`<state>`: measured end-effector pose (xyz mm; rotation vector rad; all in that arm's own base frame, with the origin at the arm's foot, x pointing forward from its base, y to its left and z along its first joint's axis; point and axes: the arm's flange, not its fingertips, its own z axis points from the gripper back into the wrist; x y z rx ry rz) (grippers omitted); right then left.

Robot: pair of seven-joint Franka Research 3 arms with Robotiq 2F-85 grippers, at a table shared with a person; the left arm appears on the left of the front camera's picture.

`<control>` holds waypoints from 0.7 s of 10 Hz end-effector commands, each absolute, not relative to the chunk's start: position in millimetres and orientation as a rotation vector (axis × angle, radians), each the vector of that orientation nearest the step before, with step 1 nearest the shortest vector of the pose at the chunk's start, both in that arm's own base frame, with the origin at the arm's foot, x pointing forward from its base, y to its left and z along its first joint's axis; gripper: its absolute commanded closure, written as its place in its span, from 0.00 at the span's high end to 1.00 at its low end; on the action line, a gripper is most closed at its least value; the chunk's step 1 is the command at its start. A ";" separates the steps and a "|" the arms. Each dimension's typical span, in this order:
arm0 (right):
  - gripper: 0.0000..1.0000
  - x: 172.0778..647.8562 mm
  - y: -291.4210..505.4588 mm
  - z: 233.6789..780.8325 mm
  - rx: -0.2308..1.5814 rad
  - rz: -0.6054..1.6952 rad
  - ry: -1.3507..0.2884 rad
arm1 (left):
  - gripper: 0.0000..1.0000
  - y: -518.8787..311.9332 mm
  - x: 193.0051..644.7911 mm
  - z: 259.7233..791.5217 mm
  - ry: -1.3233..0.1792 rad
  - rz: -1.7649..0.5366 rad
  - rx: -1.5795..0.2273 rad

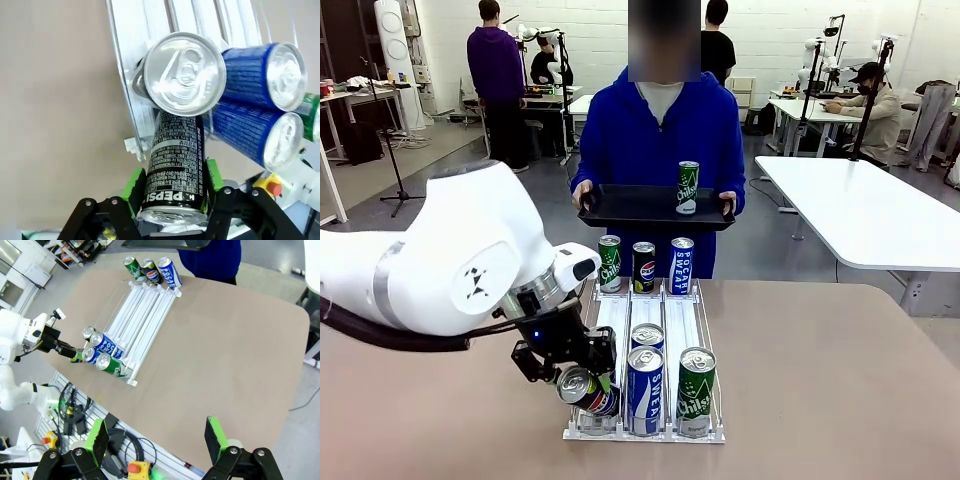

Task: Retrieve and hand over the desired beverage to the person.
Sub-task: Pick up another can of the same type that the person held from the Automatic Can Dispenser.

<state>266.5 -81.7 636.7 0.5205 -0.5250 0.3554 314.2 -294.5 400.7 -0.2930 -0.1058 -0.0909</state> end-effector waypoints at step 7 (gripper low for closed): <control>1.00 268.5 -81.3 635.3 0.544 0.369 -0.533 | 0.50 -368.4 300.8 673.8 0.019 -0.304 0.072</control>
